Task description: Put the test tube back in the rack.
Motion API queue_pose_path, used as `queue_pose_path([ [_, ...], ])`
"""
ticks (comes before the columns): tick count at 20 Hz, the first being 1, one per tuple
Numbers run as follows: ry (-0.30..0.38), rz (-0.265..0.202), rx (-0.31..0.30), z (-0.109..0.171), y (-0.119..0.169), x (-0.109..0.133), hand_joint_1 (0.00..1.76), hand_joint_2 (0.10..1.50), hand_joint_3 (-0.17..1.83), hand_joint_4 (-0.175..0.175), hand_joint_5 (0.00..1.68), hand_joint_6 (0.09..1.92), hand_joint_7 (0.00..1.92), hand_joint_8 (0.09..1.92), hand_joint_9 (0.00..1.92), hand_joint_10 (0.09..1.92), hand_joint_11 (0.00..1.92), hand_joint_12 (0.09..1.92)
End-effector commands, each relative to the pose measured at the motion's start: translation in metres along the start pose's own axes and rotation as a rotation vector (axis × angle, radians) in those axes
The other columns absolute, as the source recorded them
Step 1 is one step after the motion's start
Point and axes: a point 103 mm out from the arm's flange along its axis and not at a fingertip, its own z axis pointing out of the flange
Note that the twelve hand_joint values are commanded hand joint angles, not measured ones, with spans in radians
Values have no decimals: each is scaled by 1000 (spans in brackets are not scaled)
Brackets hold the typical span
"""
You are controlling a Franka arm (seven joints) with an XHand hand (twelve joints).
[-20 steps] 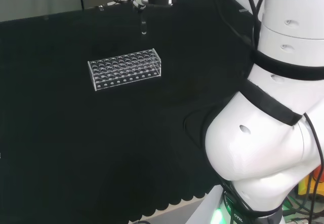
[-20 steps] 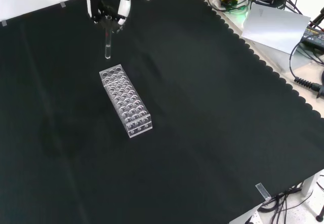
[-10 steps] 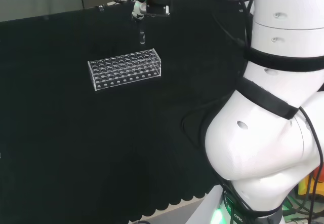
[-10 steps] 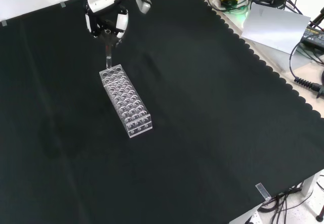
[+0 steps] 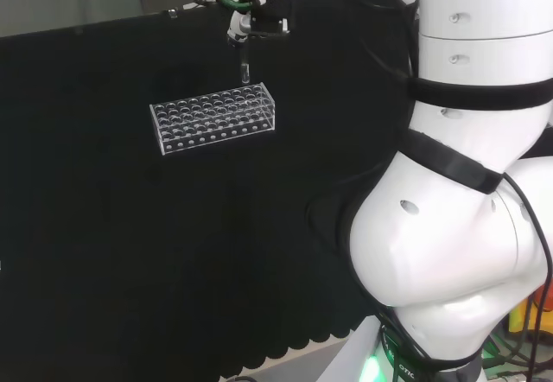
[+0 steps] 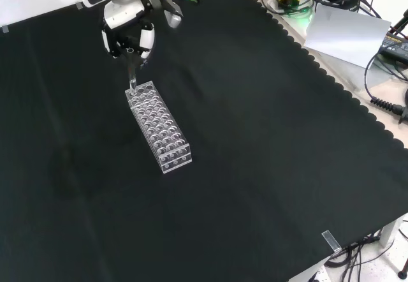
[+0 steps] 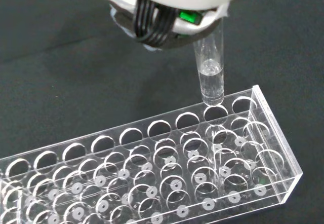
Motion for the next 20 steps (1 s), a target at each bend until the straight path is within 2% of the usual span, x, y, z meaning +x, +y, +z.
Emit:
queue_pose_path([
  [1,-1,15,17,6,5,-8,1224,688,597,-175,1288,609,1673,564,1609,688,1249,856],
  [12,14,11,38,16,4,-9,1225,688,598,-175,1288,608,1673,565,1610,688,1251,857],
  [20,5,-4,41,18,7,5,1225,688,598,-175,1289,607,1674,565,1610,688,1253,858],
])
